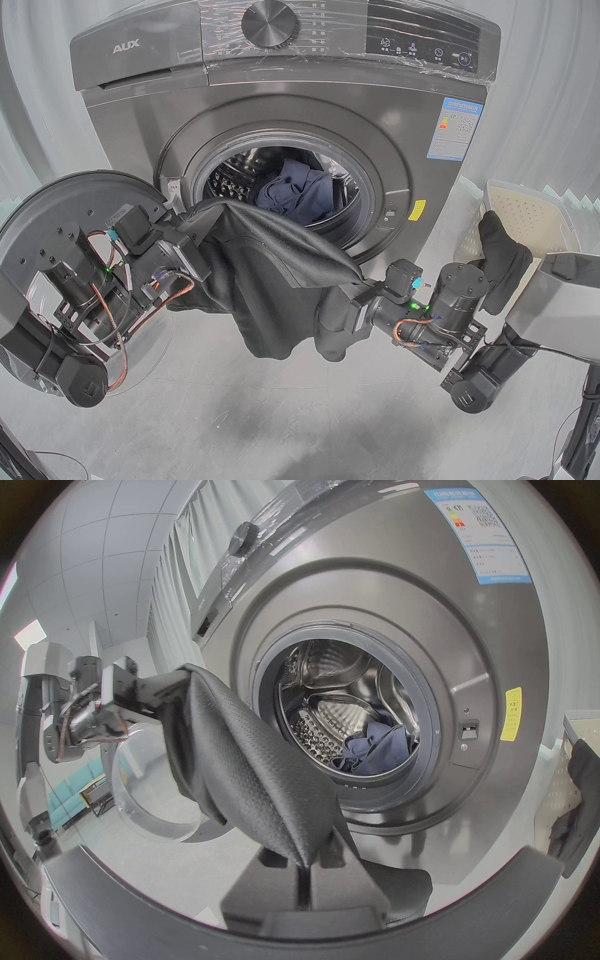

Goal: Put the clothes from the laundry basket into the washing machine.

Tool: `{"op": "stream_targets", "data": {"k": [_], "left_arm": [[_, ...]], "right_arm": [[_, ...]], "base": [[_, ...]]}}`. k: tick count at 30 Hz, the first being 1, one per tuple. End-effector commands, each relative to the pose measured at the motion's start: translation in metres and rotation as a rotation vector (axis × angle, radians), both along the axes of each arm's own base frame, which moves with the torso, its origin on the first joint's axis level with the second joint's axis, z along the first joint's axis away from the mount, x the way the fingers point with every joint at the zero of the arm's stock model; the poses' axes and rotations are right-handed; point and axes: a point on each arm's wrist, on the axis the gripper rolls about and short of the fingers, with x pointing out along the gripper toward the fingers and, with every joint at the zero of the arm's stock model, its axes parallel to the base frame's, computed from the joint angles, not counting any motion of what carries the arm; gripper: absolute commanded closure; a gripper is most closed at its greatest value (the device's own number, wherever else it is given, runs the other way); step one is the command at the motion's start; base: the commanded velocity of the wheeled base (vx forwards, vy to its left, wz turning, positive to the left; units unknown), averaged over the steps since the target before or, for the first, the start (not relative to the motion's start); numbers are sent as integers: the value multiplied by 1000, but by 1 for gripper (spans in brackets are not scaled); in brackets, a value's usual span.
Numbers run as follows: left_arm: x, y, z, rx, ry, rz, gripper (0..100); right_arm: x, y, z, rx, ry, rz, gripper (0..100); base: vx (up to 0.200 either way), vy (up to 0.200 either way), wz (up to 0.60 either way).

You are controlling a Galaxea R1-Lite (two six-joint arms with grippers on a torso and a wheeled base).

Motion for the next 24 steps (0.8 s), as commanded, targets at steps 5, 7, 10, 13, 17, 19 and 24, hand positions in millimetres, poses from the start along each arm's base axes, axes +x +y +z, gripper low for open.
{"op": "stream_targets", "data": {"k": [5,7,10,13,17,19,24], "left_arm": [[-22,-13,-3,11,19,-79,100],[-28,-16,-6,18,35,-101,100],[-42,-24,-20,48,91,-145,100],[-45,-25,-24,60,105,-150,100],[-49,-24,-24,59,105,-150,100],[-50,-23,-25,63,112,-152,100],[-48,-29,-21,48,97,-164,100]], "right_arm": [[55,33,-46,4,-8,-22,100],[59,37,-51,8,-17,-19,100],[68,43,-59,17,-29,-22,100],[73,45,-60,27,-39,-28,100],[76,42,-60,27,-39,-37,100],[75,43,-61,25,-36,-34,100],[67,50,-72,5,-11,-11,0]], "base": [[0,0,0],[0,0,0],[0,0,0],[0,0,0],[0,0,0],[0,0,0],[0,0,0]]}}
